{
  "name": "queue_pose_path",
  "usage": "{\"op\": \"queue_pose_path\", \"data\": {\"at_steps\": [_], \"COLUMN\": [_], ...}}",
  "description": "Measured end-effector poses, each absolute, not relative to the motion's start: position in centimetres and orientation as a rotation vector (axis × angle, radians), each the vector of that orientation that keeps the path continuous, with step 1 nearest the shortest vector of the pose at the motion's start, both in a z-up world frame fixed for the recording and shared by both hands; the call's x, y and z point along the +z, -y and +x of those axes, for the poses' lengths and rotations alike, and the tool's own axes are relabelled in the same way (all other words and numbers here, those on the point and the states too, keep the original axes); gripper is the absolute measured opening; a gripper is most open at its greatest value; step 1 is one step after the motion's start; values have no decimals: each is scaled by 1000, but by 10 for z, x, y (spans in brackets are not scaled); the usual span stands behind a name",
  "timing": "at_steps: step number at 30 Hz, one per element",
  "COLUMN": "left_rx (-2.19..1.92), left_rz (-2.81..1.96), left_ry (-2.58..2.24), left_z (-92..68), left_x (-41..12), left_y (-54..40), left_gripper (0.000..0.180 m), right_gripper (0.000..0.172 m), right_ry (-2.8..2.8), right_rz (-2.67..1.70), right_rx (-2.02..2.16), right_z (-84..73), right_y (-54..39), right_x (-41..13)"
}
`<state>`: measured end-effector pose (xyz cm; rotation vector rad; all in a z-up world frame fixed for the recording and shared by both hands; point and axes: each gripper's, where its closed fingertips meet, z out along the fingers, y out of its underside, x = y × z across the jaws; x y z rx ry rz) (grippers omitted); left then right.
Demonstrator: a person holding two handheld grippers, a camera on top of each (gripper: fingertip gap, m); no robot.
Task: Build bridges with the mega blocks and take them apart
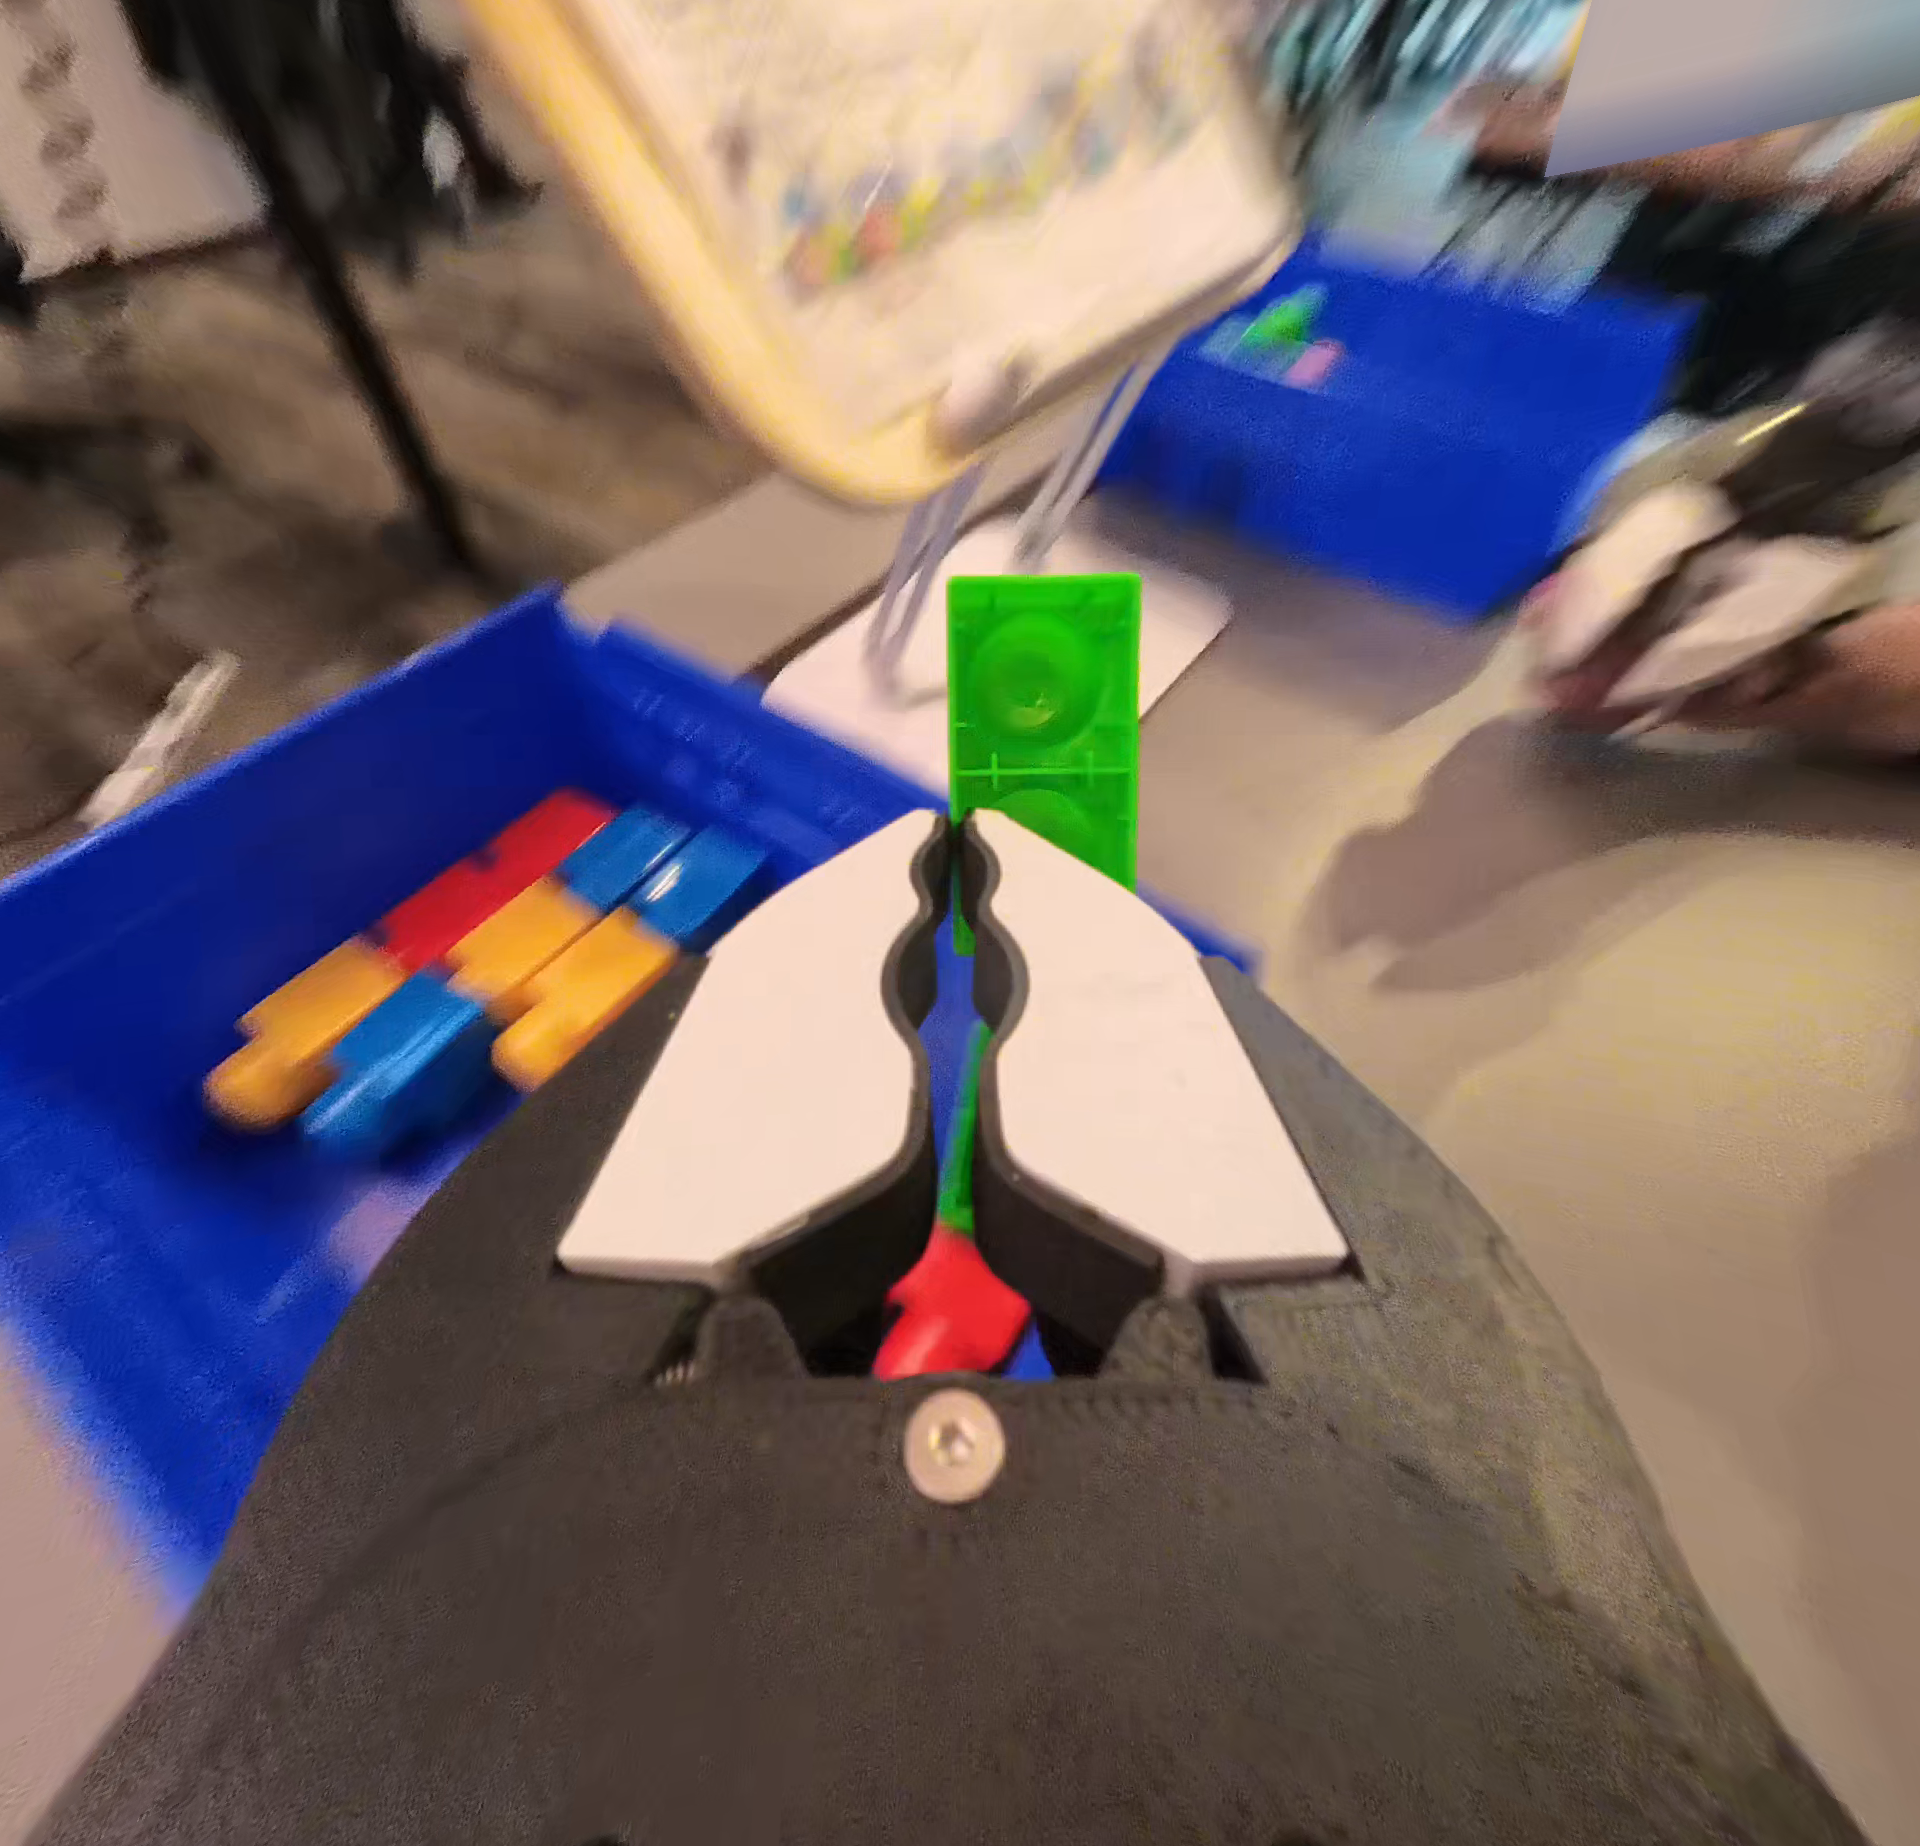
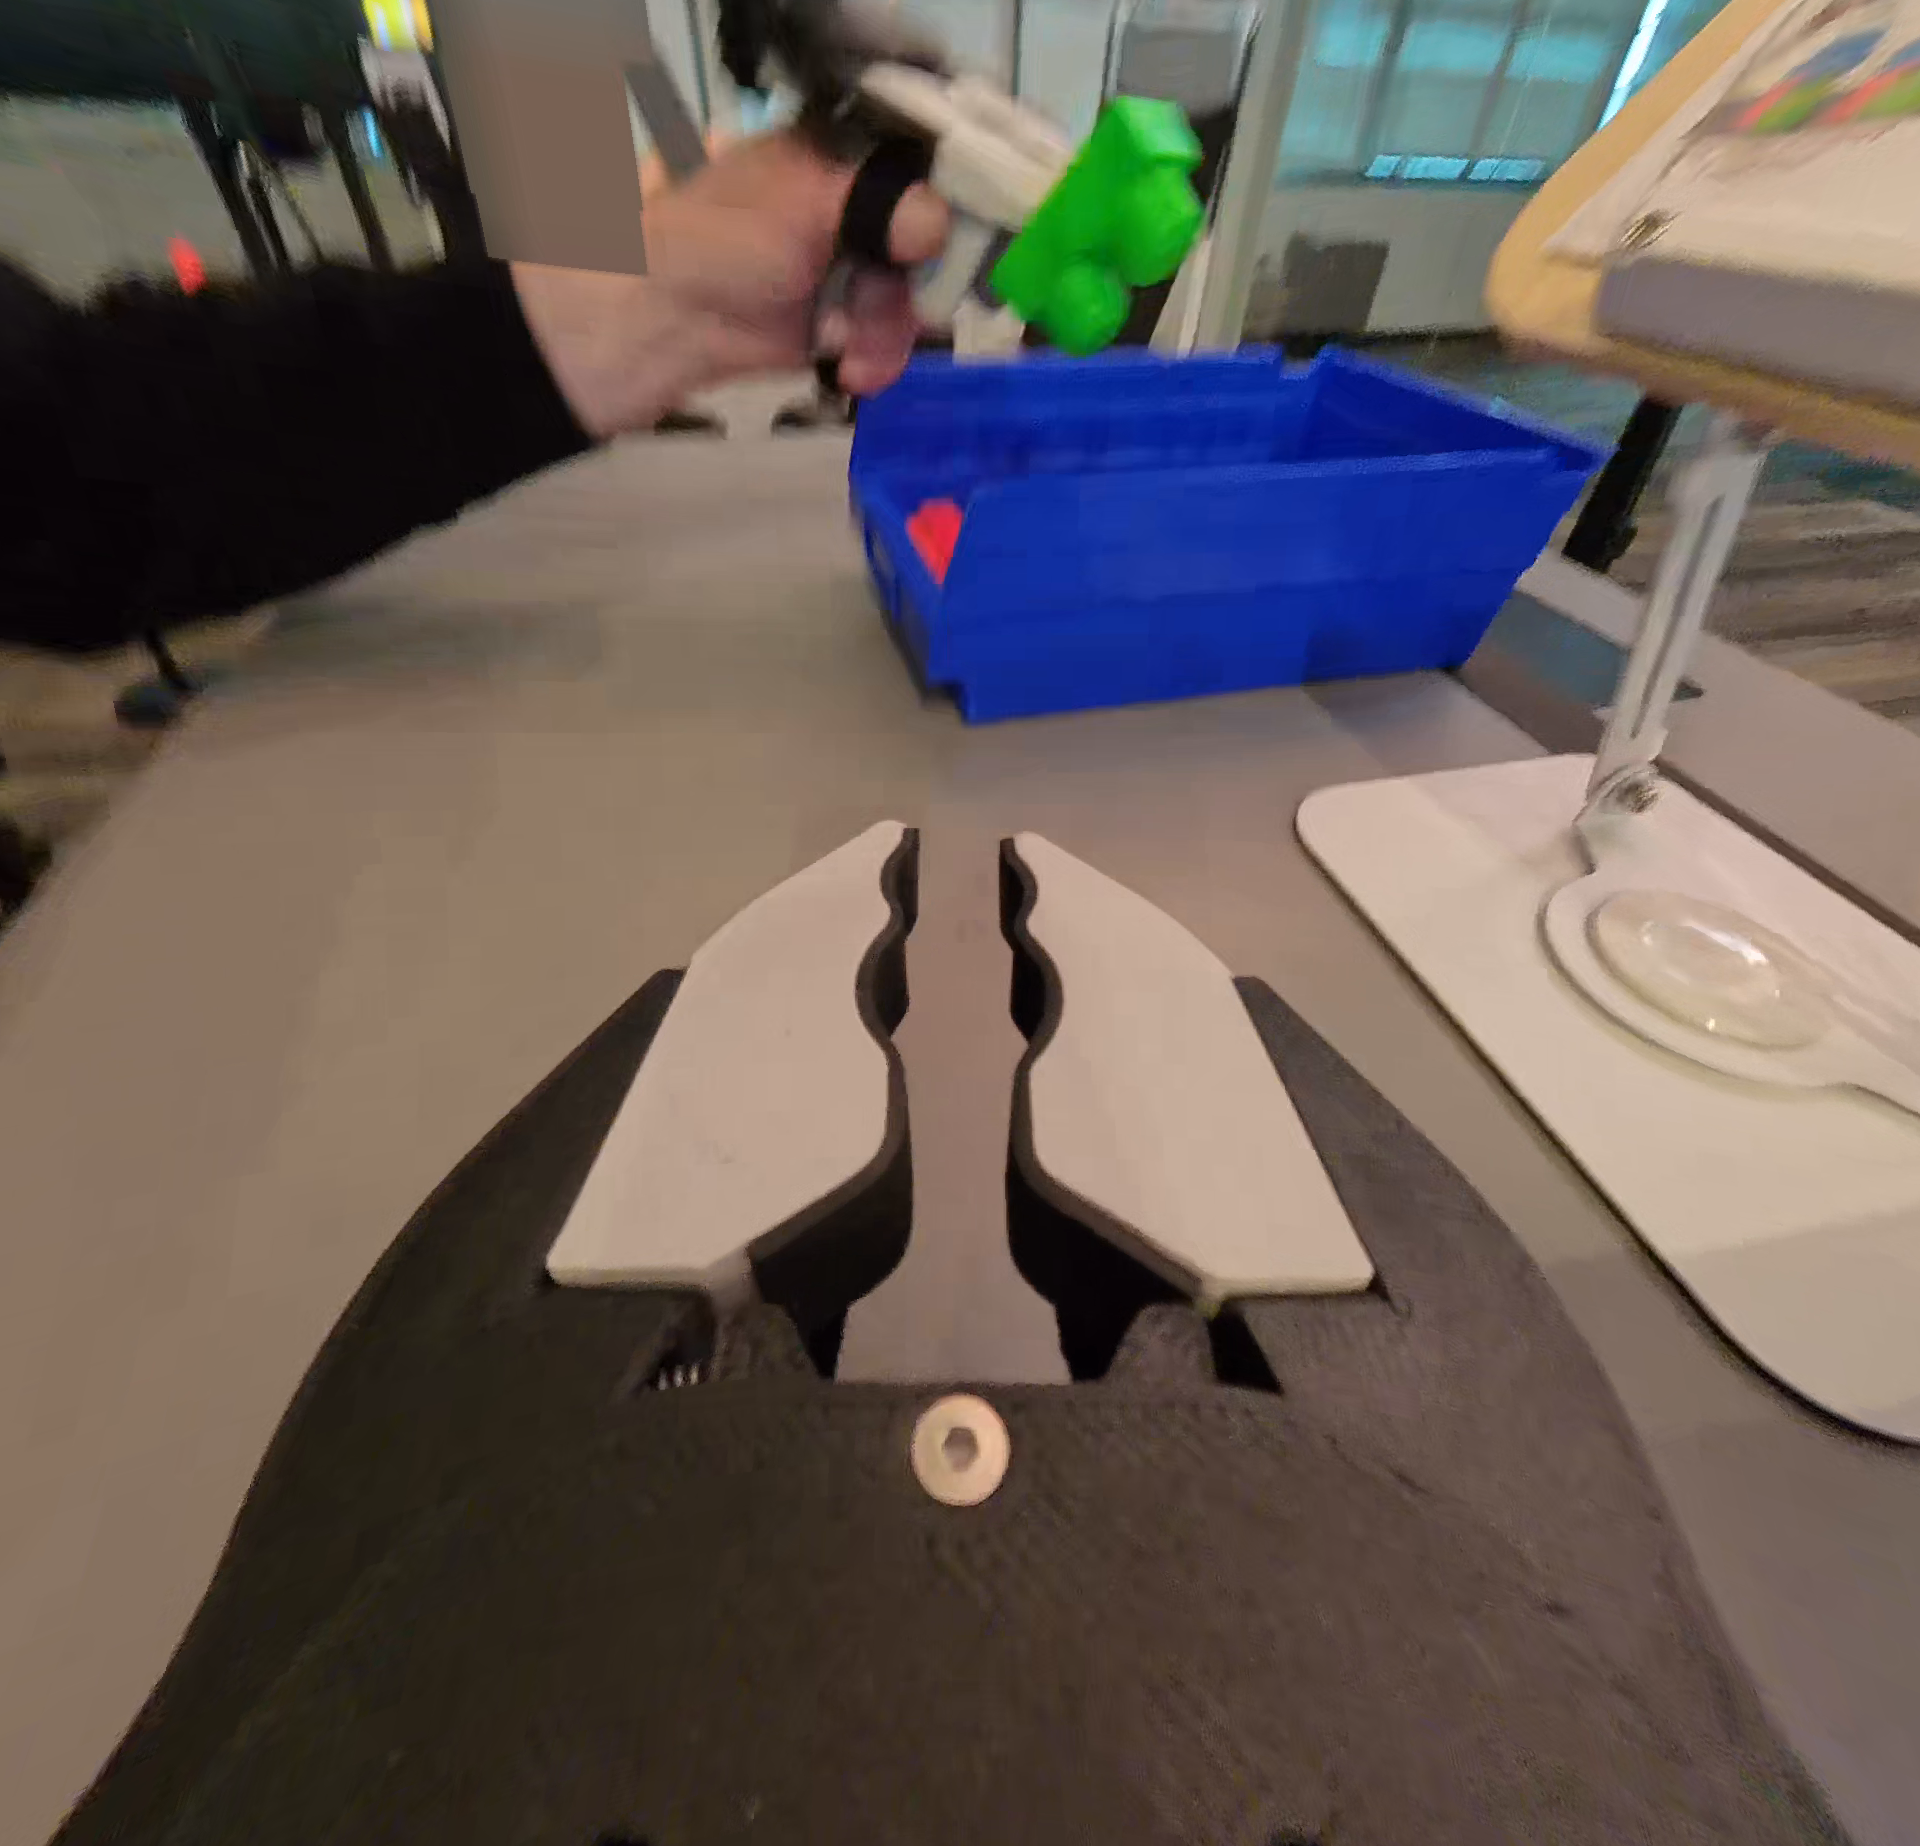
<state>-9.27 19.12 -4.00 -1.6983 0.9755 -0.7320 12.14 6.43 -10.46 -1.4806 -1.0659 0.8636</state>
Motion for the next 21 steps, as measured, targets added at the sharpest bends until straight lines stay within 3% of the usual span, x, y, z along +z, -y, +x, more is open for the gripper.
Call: {"op": "queue_pose_path", "data": {"at_steps": [3,7,14,16,21], "left_rx": [-948,-1168,-1403,-1408,-1427], "left_rz": [-1572,-1499,-1403,-1385,-1353], "left_ry": [-910,-871,-763,-751,-769], "left_z": [-64,-11,33,37,41], "left_x": [-22,-38,-54,-56,-58], "left_y": [-147,-93,-60,-60,-57], "left_gripper": [1,1,1,1,0], "right_gripper": [36,52,49,35,33], "right_ry": [929,912,933,947,975], "right_rz": [-1396,-1341,-1312,-1283,-1280], "right_rx": [1007,1185,1489,1553,1560], "right_z": [108,68,28,29,33], "right_y": [-67,-62,-50,-44,-38], "right_x": [-76,-62,-61,-59,-60]}}
